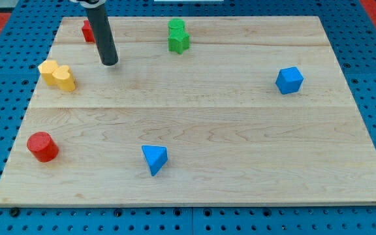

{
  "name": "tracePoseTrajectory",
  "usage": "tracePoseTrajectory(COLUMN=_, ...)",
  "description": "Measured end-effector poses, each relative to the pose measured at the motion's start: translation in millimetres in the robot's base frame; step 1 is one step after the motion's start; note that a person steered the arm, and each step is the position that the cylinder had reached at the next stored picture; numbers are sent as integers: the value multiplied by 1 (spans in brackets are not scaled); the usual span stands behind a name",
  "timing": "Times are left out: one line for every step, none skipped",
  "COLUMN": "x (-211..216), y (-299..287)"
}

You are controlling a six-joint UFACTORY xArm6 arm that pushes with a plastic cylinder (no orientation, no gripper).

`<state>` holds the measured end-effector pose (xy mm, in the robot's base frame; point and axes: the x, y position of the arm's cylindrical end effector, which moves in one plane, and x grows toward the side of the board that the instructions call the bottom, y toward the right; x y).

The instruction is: Move the red circle towards the center

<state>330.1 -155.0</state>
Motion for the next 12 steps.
tracePoseTrajectory(x=1, y=-3)
tracePoseTrajectory(x=16, y=43)
tracePoseTrajectory(x=58, y=50)
tracePoseTrajectory(x=144, y=15)
tracePoseTrajectory(x=231, y=-17)
tracePoseTrajectory(x=251, y=-72)
tracePoseTrajectory(x=204, y=-80)
tracePoseTrajectory(x=165, y=-29)
tracePoseTrajectory(x=186, y=-42)
tracePoseTrajectory(x=201, y=-77)
tracePoseTrajectory(x=160, y=-75)
tracePoseTrajectory(x=126, y=-7)
